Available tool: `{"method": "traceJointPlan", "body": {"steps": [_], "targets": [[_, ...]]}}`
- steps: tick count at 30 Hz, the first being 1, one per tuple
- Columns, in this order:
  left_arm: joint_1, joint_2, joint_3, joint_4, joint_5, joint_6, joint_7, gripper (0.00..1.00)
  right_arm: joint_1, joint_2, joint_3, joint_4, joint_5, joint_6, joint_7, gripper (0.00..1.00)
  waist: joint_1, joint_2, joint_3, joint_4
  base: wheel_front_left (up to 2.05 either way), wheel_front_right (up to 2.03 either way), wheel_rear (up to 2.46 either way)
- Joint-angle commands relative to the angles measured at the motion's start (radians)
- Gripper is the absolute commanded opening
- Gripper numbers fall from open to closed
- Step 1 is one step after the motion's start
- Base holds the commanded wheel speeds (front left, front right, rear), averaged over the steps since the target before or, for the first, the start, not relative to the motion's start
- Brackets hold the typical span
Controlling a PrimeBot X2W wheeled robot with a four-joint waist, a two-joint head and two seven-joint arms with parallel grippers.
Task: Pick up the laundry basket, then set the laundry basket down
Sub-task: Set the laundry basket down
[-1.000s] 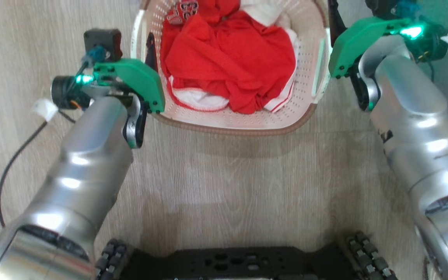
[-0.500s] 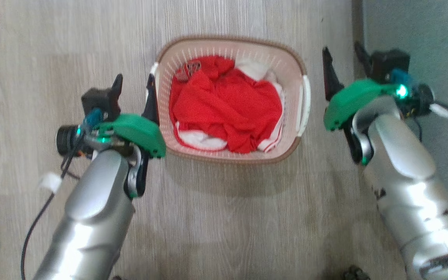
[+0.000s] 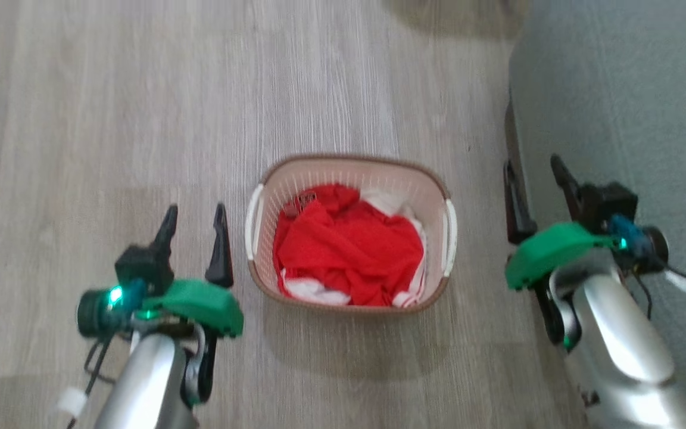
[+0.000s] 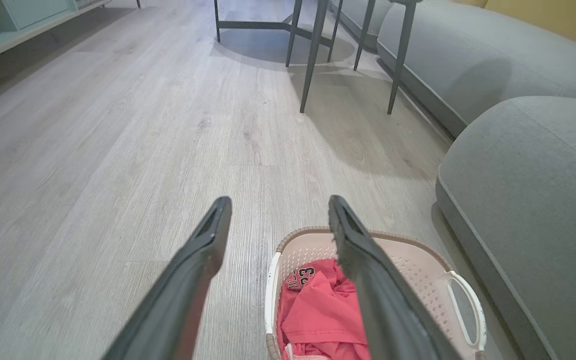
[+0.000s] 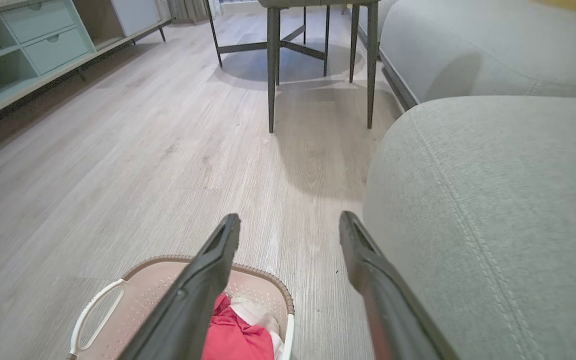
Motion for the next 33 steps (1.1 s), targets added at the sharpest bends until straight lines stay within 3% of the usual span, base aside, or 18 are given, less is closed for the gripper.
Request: {"method": "traceJointPlan", "body": {"steps": [1, 17, 33], "targets": [[0.014, 0.006, 0.046, -0.050, 0.011, -0.001, -0.005, 1.00, 0.025, 0.016, 0.010, -0.052, -0.011, -0.002, -0.014, 1.00, 0.0002, -0.0001, -0.070, 0.009, 0.00, 0.00, 0.00], [0.290, -0.003, 0.117, -0.237, 0.053, -0.008, -0.005, 1.00, 0.312, 0.016, -0.041, -0.297, -0.021, -0.002, -0.014, 1.00, 0.0002, -0.0001, -0.233, 0.015, 0.00, 0.00, 0.00], [0.383, -0.005, 0.142, -0.281, 0.062, -0.008, -0.005, 1.00, 0.410, 0.016, -0.061, -0.360, -0.022, -0.002, -0.014, 1.00, 0.0002, -0.0001, -0.293, 0.019, 0.00, 0.00, 0.00]]}}
